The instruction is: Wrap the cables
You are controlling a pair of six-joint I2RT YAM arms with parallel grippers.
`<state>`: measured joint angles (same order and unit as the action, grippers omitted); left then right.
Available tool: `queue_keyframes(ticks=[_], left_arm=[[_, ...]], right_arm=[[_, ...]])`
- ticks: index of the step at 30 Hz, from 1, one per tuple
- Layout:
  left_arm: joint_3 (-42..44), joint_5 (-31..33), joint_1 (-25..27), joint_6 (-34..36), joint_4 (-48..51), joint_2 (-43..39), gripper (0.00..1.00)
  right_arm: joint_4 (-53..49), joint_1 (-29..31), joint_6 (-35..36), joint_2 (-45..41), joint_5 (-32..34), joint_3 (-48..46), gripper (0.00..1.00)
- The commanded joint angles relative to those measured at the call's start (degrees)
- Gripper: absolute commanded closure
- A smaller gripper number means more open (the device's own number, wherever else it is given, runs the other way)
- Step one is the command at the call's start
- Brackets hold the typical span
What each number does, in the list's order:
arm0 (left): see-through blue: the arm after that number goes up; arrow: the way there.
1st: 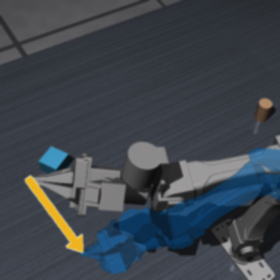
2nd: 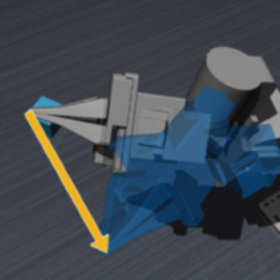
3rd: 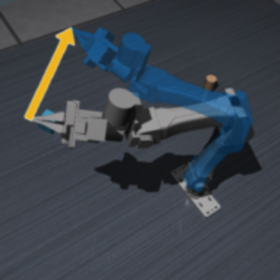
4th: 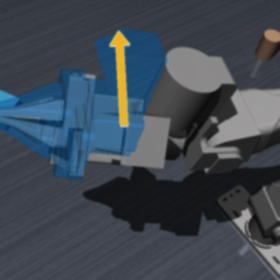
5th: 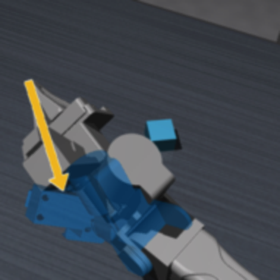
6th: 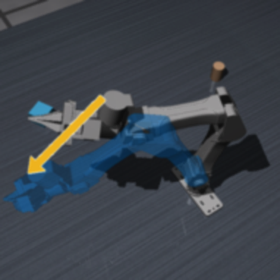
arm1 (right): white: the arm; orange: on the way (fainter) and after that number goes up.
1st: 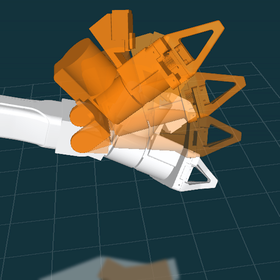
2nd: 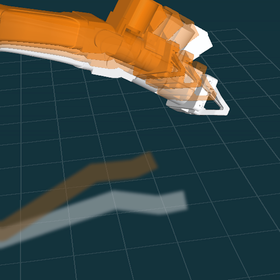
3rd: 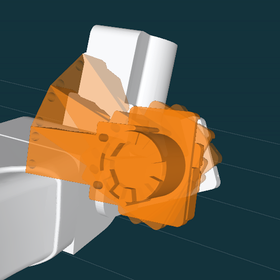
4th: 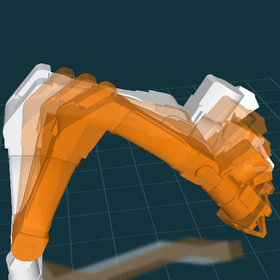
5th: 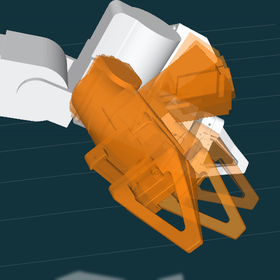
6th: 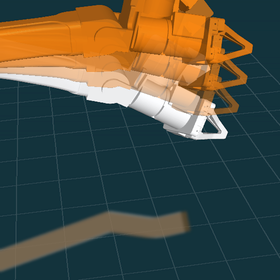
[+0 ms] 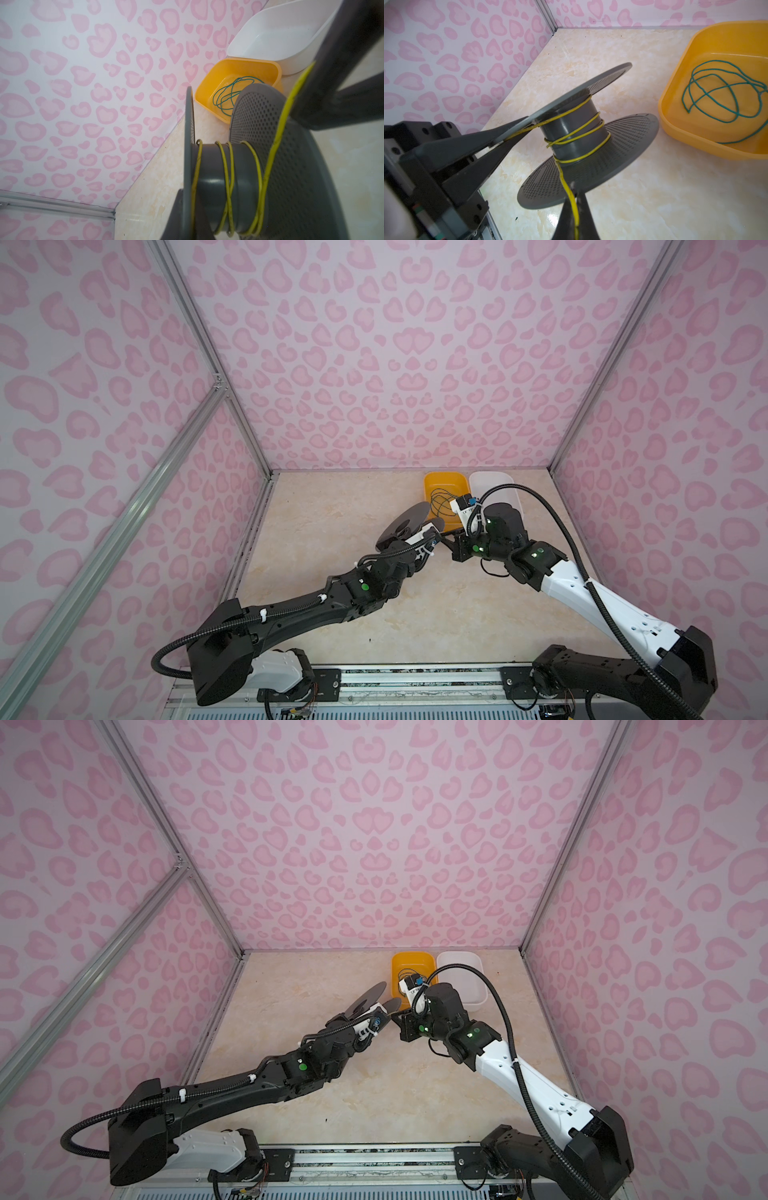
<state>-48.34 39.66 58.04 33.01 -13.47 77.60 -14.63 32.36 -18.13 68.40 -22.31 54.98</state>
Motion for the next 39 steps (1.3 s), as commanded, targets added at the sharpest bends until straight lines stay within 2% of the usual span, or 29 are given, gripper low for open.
queue_keyframes(ticks=[1,14,26,34,39], left_arm=[[0.87,5.63,0.51,8.99,6.7,1.14,0.96],[1.49,6.28,3.96,12.67,7.65,-0.35,0.96],[2.44,8.24,6.98,14.94,7.03,0.44,0.96],[1.87,9.35,9.09,16.52,5.49,0.57,0.96],[0.57,9.45,10.37,17.32,5.27,1.01,0.96]], right_arm=[[3.93,-1.3,1.28,-0.9,3.7,0.4,1.0],[1.2,-5.44,4.3,0.77,5.63,1.88,1.0],[2.3,-6.69,2.67,3.66,2.73,0.8,1.0],[2.1,-8.19,3.75,6.87,3.8,1.25,1.0],[1.13,-8.28,5.35,10.37,1.39,3.43,1.0]])
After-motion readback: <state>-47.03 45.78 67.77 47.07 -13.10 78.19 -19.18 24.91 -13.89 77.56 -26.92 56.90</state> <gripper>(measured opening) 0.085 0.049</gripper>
